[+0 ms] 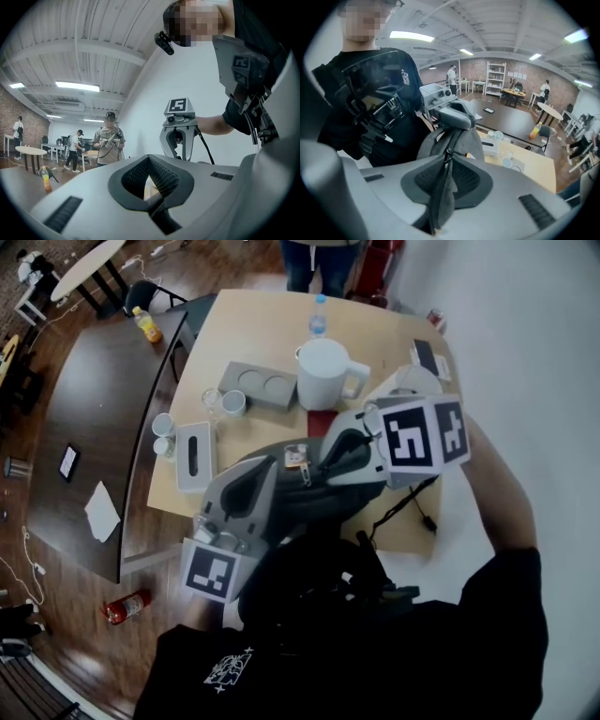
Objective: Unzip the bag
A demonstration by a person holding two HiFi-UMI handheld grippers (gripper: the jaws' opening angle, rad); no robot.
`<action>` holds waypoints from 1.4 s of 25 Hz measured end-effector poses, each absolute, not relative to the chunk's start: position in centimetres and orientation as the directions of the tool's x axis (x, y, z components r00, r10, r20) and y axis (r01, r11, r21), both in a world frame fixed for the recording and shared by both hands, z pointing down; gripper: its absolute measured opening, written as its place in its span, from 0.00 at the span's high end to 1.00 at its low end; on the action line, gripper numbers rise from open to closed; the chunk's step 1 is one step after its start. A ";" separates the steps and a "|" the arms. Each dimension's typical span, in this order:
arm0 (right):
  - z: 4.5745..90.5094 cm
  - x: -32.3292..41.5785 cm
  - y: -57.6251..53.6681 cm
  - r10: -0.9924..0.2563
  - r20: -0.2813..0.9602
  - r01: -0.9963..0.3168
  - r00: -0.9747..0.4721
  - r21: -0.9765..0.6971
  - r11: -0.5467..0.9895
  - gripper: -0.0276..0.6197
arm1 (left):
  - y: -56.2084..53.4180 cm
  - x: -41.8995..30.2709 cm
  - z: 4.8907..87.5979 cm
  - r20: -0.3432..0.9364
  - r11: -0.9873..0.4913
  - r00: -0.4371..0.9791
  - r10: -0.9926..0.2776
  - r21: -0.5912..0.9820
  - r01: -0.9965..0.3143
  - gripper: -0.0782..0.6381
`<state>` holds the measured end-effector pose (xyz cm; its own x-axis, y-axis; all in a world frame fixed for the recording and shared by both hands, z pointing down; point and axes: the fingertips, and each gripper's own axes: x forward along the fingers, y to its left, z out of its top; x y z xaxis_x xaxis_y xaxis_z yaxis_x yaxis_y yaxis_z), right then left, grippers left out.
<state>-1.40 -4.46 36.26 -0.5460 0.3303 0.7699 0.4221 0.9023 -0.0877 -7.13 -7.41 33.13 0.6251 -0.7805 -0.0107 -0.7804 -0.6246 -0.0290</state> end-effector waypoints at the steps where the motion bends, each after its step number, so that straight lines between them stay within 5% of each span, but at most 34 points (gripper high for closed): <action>1: 36.1 -1.3 -4.4 0.333 0.758 0.416 -0.561 -0.090 0.905 0.85 | -7.4 -7.1 33.2 -0.009 -0.626 0.626 -0.780 -0.032 -0.779 0.90; 9: 35.8 -0.8 -4.7 0.300 0.701 0.223 -0.648 -0.202 0.954 0.88 | -7.2 -7.0 33.0 -0.011 -0.630 0.630 -0.776 -0.034 -0.776 0.90; 16: 36.2 0.2 -5.4 0.255 0.501 -0.053 -0.827 -0.520 0.852 0.91 | -7.0 -6.8 33.2 0.002 -0.640 0.640 -0.768 -0.033 -0.768 0.90; 22: 36.9 0.7 -5.4 0.259 0.409 -0.061 -0.875 -0.624 0.779 0.92 | -7.9 -8.1 30.5 -0.006 -0.703 0.704 -0.710 0.052 -0.709 0.90; 24: 36.8 0.8 -5.4 0.233 0.400 -0.066 -0.886 -0.607 0.792 0.92 | -8.2 -7.8 30.1 0.059 -0.796 0.801 -0.596 0.087 -0.599 0.89; 28: 36.6 0.8 -5.4 0.208 0.388 -0.067 -0.898 -0.588 0.806 0.92 | -7.7 -5.5 31.9 0.259 -0.971 0.950 -0.175 0.112 -0.209 0.89; 32: 36.6 0.8 -5.6 0.204 0.378 -0.065 -0.903 -0.589 0.805 0.92 | -6.2 -4.6 33.7 0.395 -0.946 0.886 0.242 0.297 0.126 0.90; 35: 36.5 0.8 -5.7 0.201 0.386 -0.067 -0.900 -0.578 0.813 0.92 | -7.3 -4.1 34.4 0.393 -0.871 0.835 0.384 0.455 0.187 0.90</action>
